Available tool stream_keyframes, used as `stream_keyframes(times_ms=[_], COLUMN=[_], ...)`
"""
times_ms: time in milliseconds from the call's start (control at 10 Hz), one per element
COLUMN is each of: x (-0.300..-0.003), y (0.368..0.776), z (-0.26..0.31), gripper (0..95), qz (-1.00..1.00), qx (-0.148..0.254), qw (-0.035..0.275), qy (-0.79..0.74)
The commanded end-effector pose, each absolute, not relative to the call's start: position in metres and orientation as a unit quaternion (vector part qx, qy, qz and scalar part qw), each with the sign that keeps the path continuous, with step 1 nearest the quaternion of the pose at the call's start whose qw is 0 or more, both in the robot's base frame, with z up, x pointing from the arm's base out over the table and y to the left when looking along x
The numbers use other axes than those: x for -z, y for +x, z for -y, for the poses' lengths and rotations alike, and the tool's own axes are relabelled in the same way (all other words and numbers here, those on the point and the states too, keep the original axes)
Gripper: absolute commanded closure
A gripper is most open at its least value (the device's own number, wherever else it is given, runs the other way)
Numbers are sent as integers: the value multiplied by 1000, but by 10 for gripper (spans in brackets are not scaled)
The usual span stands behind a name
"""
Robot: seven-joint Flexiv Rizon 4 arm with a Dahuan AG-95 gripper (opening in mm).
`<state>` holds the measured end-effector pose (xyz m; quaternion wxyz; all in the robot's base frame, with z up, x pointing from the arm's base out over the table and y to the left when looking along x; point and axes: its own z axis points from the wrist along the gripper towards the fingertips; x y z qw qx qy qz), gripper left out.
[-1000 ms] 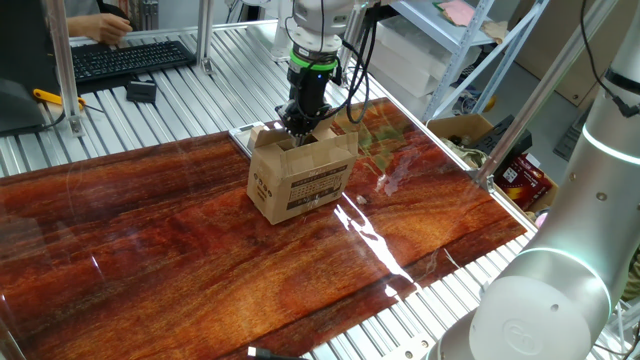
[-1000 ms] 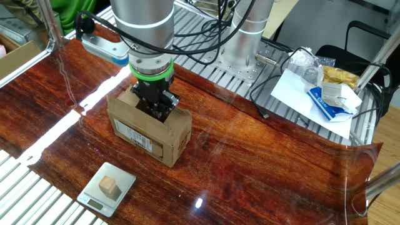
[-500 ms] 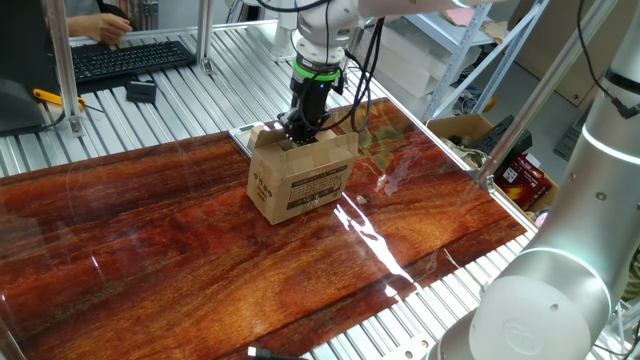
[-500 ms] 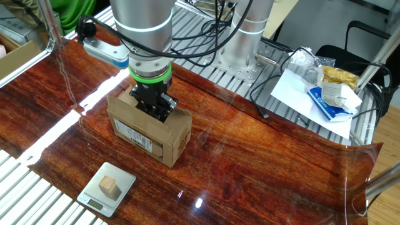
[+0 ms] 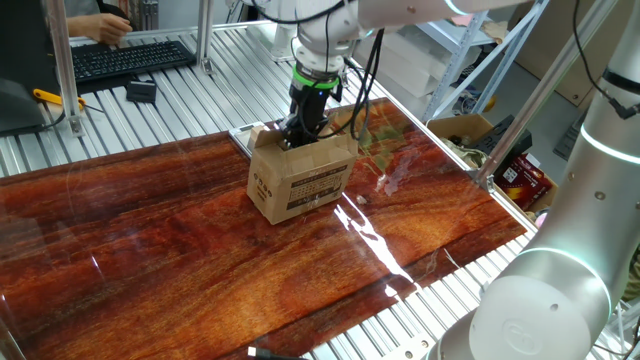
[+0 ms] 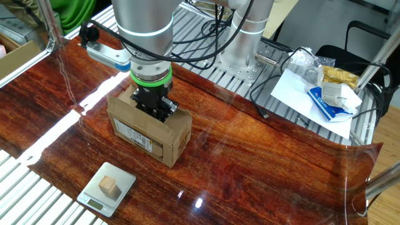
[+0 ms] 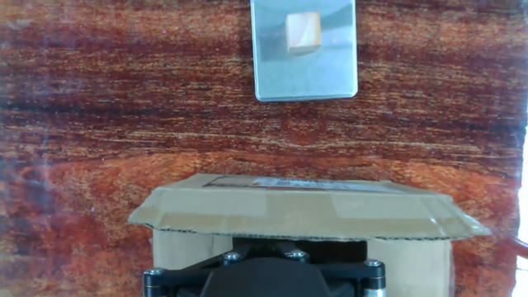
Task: Open a box
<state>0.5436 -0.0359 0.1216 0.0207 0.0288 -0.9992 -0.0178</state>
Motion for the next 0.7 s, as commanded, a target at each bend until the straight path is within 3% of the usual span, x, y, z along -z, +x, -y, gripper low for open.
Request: stream_keyframes(times_ms=[100, 700], x=[-115, -101], y=[542, 536], z=[35, 30], gripper=[950, 950], qz=[999, 999], qx=[21, 54], qw=[17, 10], qy=[28, 5])
